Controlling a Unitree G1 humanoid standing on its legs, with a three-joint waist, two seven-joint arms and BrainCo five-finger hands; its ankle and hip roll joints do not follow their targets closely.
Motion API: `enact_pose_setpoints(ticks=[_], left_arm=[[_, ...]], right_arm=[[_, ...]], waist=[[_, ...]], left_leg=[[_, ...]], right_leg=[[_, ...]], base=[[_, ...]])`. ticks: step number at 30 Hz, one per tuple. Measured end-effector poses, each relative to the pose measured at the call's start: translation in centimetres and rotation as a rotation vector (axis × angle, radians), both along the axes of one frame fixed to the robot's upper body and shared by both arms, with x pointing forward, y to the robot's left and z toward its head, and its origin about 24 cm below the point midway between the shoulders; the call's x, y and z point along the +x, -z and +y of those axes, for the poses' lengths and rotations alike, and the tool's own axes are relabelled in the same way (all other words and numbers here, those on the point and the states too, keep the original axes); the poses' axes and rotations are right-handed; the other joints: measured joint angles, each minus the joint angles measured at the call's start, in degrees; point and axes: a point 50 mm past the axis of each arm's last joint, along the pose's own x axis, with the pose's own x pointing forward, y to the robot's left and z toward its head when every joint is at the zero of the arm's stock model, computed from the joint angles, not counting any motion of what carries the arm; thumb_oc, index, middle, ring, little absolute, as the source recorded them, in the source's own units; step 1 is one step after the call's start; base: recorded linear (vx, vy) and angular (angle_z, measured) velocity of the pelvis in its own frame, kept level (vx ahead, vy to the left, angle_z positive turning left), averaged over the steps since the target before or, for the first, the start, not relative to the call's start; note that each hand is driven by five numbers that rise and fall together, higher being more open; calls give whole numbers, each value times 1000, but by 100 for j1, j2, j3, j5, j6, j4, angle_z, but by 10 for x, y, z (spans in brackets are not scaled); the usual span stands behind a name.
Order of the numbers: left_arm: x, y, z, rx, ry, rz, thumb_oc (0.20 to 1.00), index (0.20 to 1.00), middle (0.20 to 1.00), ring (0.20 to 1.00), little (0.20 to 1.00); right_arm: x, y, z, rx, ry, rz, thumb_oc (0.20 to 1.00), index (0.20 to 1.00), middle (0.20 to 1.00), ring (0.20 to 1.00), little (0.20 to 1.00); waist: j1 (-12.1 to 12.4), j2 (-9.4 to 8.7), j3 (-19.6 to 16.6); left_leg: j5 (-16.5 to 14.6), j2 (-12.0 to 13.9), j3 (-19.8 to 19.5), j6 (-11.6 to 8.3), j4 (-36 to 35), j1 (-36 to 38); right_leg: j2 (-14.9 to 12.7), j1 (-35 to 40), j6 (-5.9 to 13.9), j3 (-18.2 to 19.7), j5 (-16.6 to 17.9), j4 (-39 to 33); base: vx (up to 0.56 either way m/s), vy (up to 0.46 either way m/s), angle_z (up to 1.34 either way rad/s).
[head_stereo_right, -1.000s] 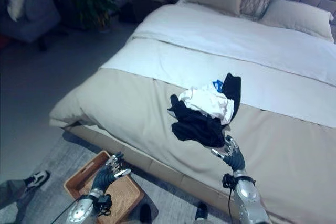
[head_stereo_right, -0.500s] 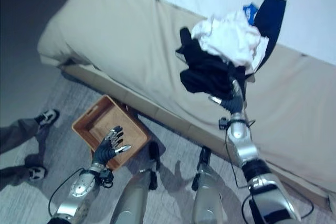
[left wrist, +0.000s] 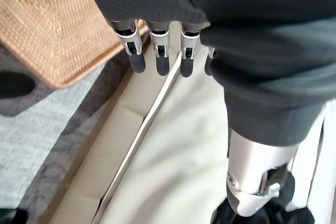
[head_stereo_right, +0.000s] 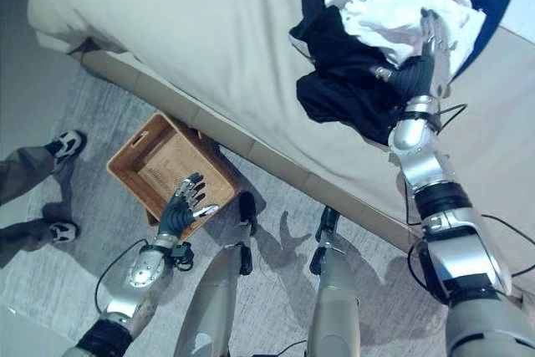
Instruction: Pick up clothes into the bucket
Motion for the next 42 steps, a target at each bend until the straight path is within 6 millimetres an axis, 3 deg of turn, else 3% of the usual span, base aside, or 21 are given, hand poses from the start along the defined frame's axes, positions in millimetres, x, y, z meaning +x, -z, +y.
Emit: enact_pose_setpoints(ticks=[3,5,10,18,29,36,42], left_arm=[[2,-3,-1,-3,-6,-10,1000,1000,1000,1000,1000],[2,-3,-1,-4,-6,-14,1000,1000,1000,1000,1000],[2,-4,-2,-4,-4,-16,1000,1000,1000,1000,1000],[5,-12,-4,-15,-17,-50,1000,1000,1000,1000,1000],[9,-17,-3,-7,-21,-65,1000,1000,1000,1000,1000],[10,-20,-2,1,-17,-74,1000,1000,1000,1000,1000],[10,-20,-2,5,-14,-74,1000,1000,1000,1000,1000]], right_arm=[[5,-25,-3,-27,58,-29,1000,1000,1000,1000,1000],[7,-31,-3,-34,76,-27,1000,1000,1000,1000,1000],[17,-23,-1,-147,122,81,1000,1000,1000,1000,1000],[18,-27,-12,-216,244,113,1000,1000,1000,1000,1000],[13,-69,-35,-245,434,136,1000,1000,1000,1000,1000],[6,-82,-47,-258,470,129,1000,1000,1000,1000,1000],[3,-93,-48,-290,483,118,1000,1000,1000,1000,1000]], waist=[[-5,-1,-1],[-1,-1,-1],[26,-4,-5],[165,-1,-17],[219,2,-28],[295,-2,-38],[203,-9,-42]], left_leg=[[0,1,-40,0,157,-315],[0,0,-48,0,246,-446],[-8,-14,-60,-10,330,-551],[-5,-16,-76,-16,413,-826],[101,-88,-209,-116,423,-950],[131,-90,-216,-81,429,-940],[129,-76,-211,-82,424,-905]], right_leg=[[-43,-335,-41,-1,-49,246],[-61,-460,-47,0,-53,330],[-101,-550,-49,1,-90,452],[-121,-810,-52,-6,-92,562],[-205,-840,-26,-172,-135,612],[-205,-827,-31,-175,-124,627],[-199,-804,-26,-176,-113,634]], base=[[5,2,6],[2,1,2],[4,2,2],[1,0,1],[20,-3,6],[-20,8,0],[1,-1,0]])
